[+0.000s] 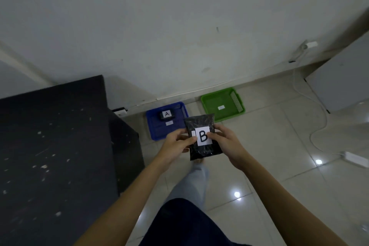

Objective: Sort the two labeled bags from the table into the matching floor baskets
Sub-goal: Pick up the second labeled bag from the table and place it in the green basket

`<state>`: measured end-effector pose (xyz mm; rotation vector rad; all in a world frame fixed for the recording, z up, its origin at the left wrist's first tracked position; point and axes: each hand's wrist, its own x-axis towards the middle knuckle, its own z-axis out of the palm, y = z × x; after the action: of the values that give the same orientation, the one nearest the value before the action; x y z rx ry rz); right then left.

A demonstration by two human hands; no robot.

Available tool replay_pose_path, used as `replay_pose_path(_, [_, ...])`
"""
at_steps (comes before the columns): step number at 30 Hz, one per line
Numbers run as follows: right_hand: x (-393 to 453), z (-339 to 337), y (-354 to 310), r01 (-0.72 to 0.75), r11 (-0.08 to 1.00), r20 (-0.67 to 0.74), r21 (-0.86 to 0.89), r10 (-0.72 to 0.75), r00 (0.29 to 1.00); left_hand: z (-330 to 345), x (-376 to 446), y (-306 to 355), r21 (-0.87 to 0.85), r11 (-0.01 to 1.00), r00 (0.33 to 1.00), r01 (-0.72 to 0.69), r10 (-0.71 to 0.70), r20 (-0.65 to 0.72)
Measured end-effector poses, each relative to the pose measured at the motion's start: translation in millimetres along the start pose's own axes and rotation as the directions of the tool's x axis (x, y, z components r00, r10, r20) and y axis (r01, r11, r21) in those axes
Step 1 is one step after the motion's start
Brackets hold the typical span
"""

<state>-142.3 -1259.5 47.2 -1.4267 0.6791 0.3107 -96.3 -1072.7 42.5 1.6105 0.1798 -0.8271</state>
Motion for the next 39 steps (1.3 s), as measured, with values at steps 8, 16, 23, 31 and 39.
replay_pose_path(8, [105.0, -81.3, -61.8, -0.099, 0.995, 0.033, 0.001, 0.099, 0.995, 62.8, 108.1, 61.6, 0.007, 0.997, 0.996, 0.072, -0.071, -0.058])
replay_pose_path(16, [195.7, -162.4, -112.9, -0.132, 0.991, 0.054, -0.009, 0.132, 0.990, 125.5, 201.5, 127.4, 0.043, 0.988, 0.988, 0.146, -0.143, -0.063])
replay_pose_path(23, [287.2, -238.9, -111.4, -0.167, 0.972, 0.177, -0.163, 0.195, 0.965, 192.8, 280.0, 123.0, 0.020, 0.978, 0.966, 0.209, -0.203, -0.163])
replay_pose_path(31, [428.7, -286.3, -40.2, -0.198, 0.933, 0.207, -0.299, 0.266, 0.942, 238.2, 401.4, 42.8, -0.073, 0.956, 0.928, 0.285, -0.294, -0.227])
replay_pose_path(39, [609.7, -287.6, 139.0, -0.210, 0.935, 0.180, -0.286, 0.268, 0.946, 229.4, 581.9, -125.7, -0.066, 0.962, 0.930, 0.266, -0.274, -0.244])
